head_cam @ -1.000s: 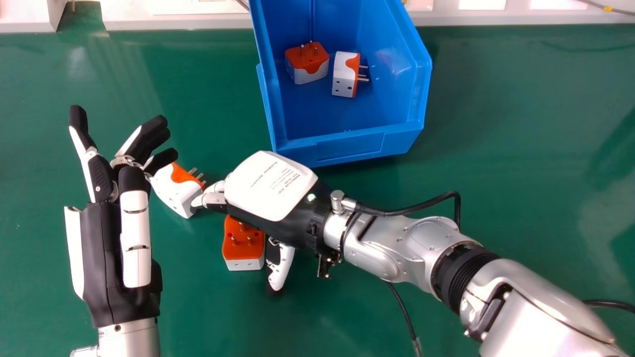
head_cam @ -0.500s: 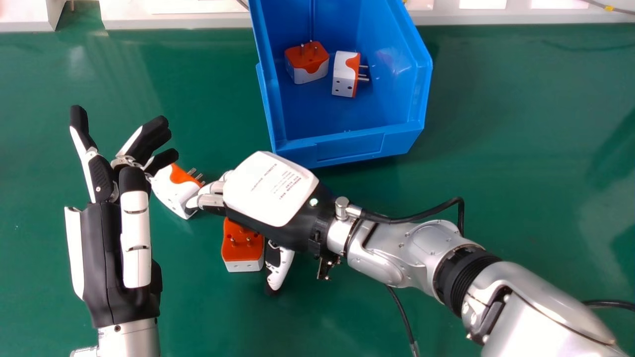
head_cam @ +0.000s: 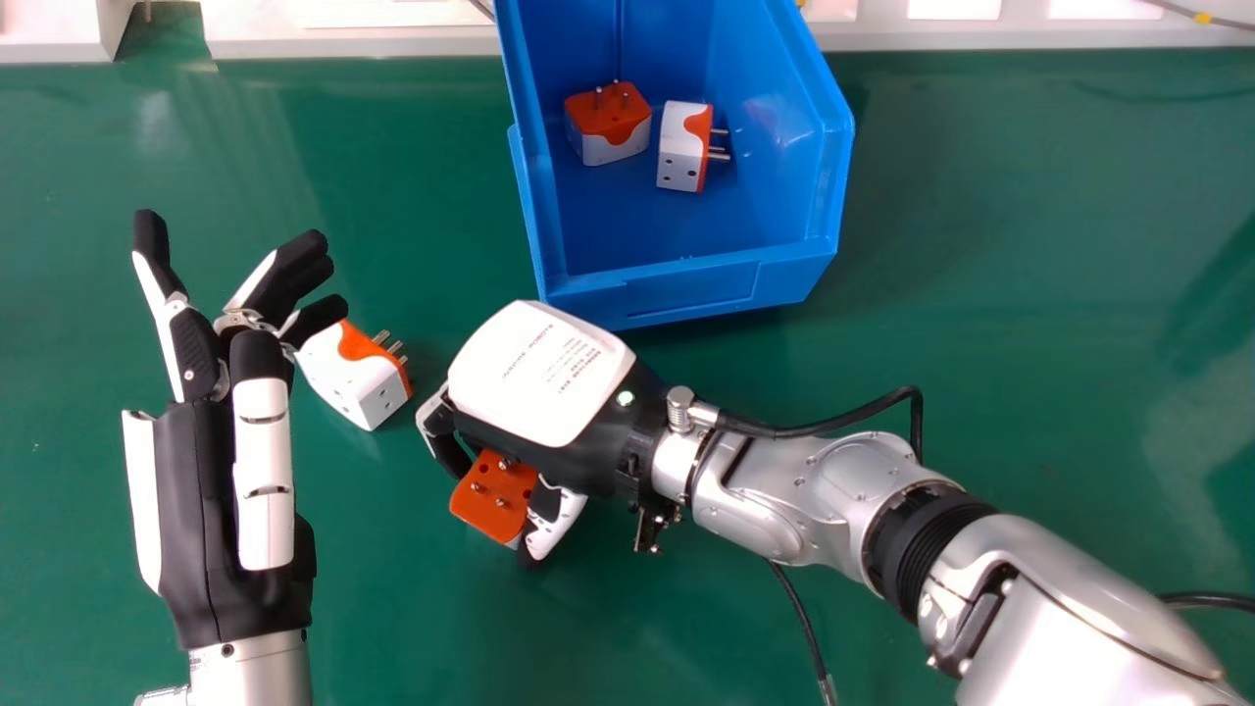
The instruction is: Pick all objects and put in blue box
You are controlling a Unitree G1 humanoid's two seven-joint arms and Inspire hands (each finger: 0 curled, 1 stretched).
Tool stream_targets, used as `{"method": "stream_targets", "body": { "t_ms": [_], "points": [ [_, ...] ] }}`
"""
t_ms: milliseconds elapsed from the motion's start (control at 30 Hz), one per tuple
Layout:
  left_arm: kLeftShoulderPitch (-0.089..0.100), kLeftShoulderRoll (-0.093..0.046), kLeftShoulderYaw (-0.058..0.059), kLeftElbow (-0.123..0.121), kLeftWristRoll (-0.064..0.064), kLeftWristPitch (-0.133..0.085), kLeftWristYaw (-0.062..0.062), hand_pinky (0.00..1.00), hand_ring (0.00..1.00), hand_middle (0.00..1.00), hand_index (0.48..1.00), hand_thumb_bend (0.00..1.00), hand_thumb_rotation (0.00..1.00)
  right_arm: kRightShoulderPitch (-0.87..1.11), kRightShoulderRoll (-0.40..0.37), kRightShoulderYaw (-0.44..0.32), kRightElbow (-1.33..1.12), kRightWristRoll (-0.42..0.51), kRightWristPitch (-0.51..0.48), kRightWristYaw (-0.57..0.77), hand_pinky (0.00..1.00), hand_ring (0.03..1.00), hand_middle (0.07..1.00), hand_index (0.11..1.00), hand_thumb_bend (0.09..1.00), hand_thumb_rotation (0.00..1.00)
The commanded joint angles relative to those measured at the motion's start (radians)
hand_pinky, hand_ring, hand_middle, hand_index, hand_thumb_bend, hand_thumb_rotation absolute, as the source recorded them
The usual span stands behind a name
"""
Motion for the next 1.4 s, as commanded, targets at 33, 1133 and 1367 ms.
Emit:
{"method": "stream_targets", "body": {
  "t_ms": [33,1133,1367],
  "points": [
    [-0.005,0.000,0.000,-0.008,0.006,-0.024,0.000,0.75,0.82,0.81,0.781,0.48,0.88,-0.023,-0.014,-0.007,0.004,-0.001,0.025,-0.002,0.19,0.238,0.428,0.497,0.527,0.00],
    [0.011,-0.002,0.006,-0.020,0.009,-0.017,0.008,0.76,0.82,0.81,0.782,0.47,0.89,0.082,-0.225,-0.314,-0.244,0.288,-0.283,0.199,0.34,0.380,0.516,0.522,0.513,0.00],
    [0.013,0.000,0.009,-0.025,0.013,-0.010,0.010,0.76,0.82,0.81,0.782,0.47,0.89,0.135,-0.293,-0.408,-0.364,0.361,-0.305,0.262,0.27,0.410,0.491,0.514,0.516,0.00]
  ]
}}
